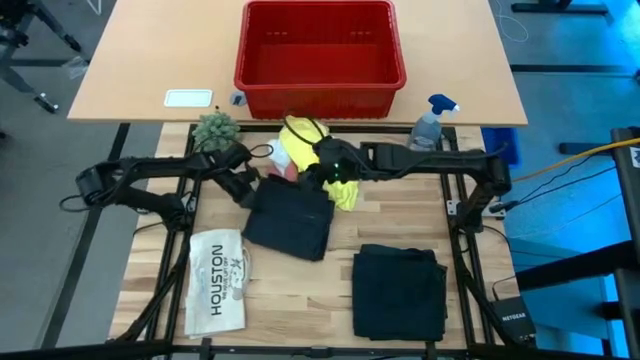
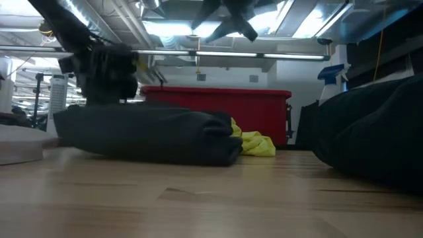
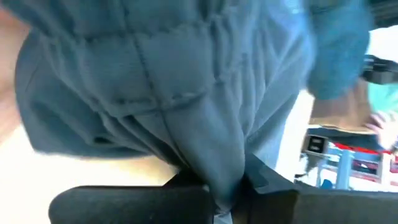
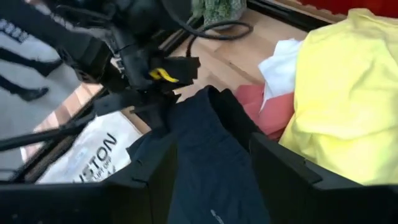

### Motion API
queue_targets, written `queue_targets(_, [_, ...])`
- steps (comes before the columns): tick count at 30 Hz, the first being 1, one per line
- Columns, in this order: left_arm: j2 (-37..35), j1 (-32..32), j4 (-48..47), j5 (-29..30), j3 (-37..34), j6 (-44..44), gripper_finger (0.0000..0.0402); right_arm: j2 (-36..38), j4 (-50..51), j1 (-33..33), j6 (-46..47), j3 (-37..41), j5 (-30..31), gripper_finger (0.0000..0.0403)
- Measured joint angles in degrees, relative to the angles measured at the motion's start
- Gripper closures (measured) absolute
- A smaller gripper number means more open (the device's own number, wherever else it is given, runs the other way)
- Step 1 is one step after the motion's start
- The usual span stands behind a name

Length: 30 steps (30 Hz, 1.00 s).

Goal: Fold laundry
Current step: Stack the dark blue short on top of the black jean

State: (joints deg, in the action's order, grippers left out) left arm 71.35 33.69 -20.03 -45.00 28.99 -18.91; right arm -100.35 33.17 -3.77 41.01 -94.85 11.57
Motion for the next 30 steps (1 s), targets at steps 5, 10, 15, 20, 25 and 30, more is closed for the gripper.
queue_targets(5, [-7.7, 0.0, 0.7, -4.1, 0.1, -2.1, 0.0398, 0.1, -0.4, 1.8, 2.7, 0.0, 3.9, 0.0207])
queue_targets(10, [-12.8, 0.0, 3.0, -5.4, 0.1, -5.6, 0.0399, 0.5, -3.8, 1.9, 3.3, 0.0, 4.4, 0.0207])
queue_targets(15, [-15.2, 0.0, 3.2, -6.5, 0.2, -7.3, 0.04, 0.5, -5.7, 1.9, 2.7, 0.0, 4.1, 0.0207])
queue_targets(20, [-17.0, 0.0, 8.2, -8.5, 0.2, -11.0, 0.04, 0.7, -6.5, 1.9, 2.7, 0.0, 3.9, 0.0207])
queue_targets(25, [-18.1, -0.1, 16.6, -11.0, 0.2, -17.1, 0.04, 2.3, -8.6, 1.9, 2.4, 0.0, 4.2, 0.0207])
queue_targets(30, [-18.5, -0.1, 25.2, -12.3, 0.2, -23.4, 0.04, 4.2, -10.8, 1.9, 1.2, 0.0, 4.9, 0.0207])
